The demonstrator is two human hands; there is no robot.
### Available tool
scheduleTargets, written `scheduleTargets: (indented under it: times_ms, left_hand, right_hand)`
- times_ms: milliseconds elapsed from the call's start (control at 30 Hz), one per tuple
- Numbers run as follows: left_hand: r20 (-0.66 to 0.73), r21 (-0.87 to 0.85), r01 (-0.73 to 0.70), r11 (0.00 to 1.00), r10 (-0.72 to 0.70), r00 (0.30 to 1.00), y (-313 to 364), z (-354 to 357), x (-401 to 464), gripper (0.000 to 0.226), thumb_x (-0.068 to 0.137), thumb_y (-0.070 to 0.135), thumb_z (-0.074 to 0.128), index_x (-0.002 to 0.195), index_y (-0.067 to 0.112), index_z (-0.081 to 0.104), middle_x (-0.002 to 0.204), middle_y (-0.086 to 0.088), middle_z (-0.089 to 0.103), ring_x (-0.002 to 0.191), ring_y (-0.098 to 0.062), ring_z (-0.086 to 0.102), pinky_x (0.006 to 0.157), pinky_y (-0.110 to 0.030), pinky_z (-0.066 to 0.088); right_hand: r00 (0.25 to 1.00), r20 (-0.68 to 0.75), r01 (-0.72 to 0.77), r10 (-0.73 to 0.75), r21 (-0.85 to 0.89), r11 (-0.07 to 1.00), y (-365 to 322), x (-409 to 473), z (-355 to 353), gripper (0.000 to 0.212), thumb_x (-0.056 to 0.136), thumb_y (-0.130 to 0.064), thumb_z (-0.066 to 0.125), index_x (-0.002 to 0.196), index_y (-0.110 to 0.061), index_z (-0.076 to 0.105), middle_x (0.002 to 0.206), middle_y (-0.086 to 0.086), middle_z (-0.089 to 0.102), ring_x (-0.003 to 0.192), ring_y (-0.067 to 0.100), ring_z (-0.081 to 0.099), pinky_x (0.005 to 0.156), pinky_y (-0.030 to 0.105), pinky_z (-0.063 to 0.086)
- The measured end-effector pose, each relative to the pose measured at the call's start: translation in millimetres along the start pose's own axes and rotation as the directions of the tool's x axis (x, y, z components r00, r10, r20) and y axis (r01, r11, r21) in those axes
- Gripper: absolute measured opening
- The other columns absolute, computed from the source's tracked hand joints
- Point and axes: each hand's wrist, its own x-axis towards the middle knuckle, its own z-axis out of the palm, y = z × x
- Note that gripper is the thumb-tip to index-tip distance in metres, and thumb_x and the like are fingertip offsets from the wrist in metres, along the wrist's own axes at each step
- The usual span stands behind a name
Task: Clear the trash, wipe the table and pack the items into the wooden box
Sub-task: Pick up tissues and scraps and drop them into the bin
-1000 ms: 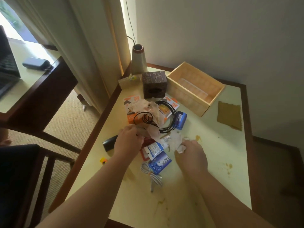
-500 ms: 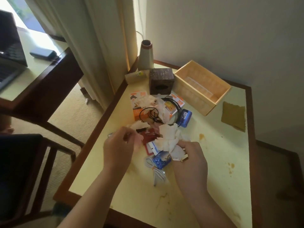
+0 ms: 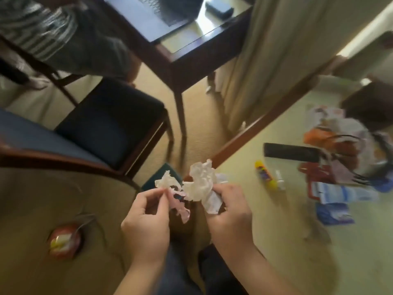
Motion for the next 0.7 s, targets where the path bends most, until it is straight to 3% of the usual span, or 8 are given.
scheduleTargets:
  times_ms: [200, 367, 467, 533, 633, 700]
  left_hand:
    - [-0.067, 0.072, 0.178, 0.981, -0.173, 0.983, -112, -22, 67, 0.007, 0.095, 0.028, 0.076, 0.1, 0.031, 0.073, 0.088, 0.018, 0.073, 0.085, -0.001, 0.069, 0.073, -0.024, 0.057]
    - [0.07, 0.127, 0.243, 0.962, -0.253, 0.965, -209, 5, 125, 0.007, 0.096, 0.031, 0.073, 0.096, 0.038, 0.069, 0.091, 0.015, 0.072, 0.087, 0.002, 0.068, 0.068, -0.014, 0.05]
    - [0.13, 0.163, 0.252, 0.954, -0.274, 0.953, -263, 33, 160, 0.007, 0.096, 0.028, 0.074, 0.093, 0.035, 0.071, 0.09, 0.014, 0.072, 0.085, 0.011, 0.065, 0.062, -0.007, 0.049]
    - [0.165, 0.172, 0.254, 0.952, -0.282, 0.945, -294, 52, 180, 0.005, 0.097, 0.026, 0.073, 0.096, 0.031, 0.071, 0.091, 0.014, 0.071, 0.082, 0.009, 0.065, 0.059, -0.005, 0.048]
    - [0.248, 0.246, 0.251, 0.936, -0.311, 0.917, -327, 79, 194, 0.004, 0.1, 0.031, 0.068, 0.103, 0.034, 0.068, 0.096, 0.015, 0.068, 0.086, 0.004, 0.064, 0.061, -0.011, 0.048]
    - [0.304, 0.297, 0.208, 0.932, -0.299, 0.905, -340, 92, 202, 0.007, 0.102, 0.033, 0.064, 0.108, 0.034, 0.067, 0.099, 0.014, 0.068, 0.092, -0.001, 0.066, 0.068, -0.016, 0.052]
  right_hand:
    - [0.968, 0.252, -0.019, 0.026, -0.028, 0.999, 42, -16, 145, 0.028, 0.091, -0.014, 0.081, 0.116, -0.019, 0.07, 0.109, -0.008, 0.06, 0.096, 0.009, 0.061, 0.081, 0.023, 0.058]
    - [0.917, 0.352, -0.164, 0.185, -0.089, 0.982, 129, -2, 253, 0.024, 0.097, -0.013, 0.069, 0.118, -0.025, 0.068, 0.113, -0.017, 0.053, 0.099, 0.006, 0.059, 0.088, 0.029, 0.056]
    - [0.871, 0.403, -0.21, 0.282, -0.214, 0.954, 193, 20, 324, 0.028, 0.103, -0.024, 0.058, 0.13, -0.029, 0.063, 0.129, -0.009, 0.056, 0.11, 0.012, 0.06, 0.1, 0.037, 0.053]
    - [0.779, 0.531, -0.138, 0.333, -0.373, 0.918, 235, 31, 365, 0.035, 0.105, -0.035, 0.05, 0.14, -0.038, 0.057, 0.146, -0.004, 0.055, 0.122, 0.019, 0.06, 0.105, 0.044, 0.051]
    - [0.589, 0.672, -0.028, 0.449, -0.538, 0.843, 285, 38, 402, 0.054, 0.102, -0.021, 0.059, 0.154, -0.029, 0.047, 0.157, 0.008, 0.044, 0.136, 0.035, 0.051, 0.11, 0.047, 0.047]
    - [0.571, 0.699, 0.003, 0.43, -0.526, 0.851, 281, 40, 404, 0.05, 0.101, -0.014, 0.06, 0.15, -0.026, 0.05, 0.151, 0.006, 0.052, 0.135, 0.029, 0.053, 0.112, 0.043, 0.046]
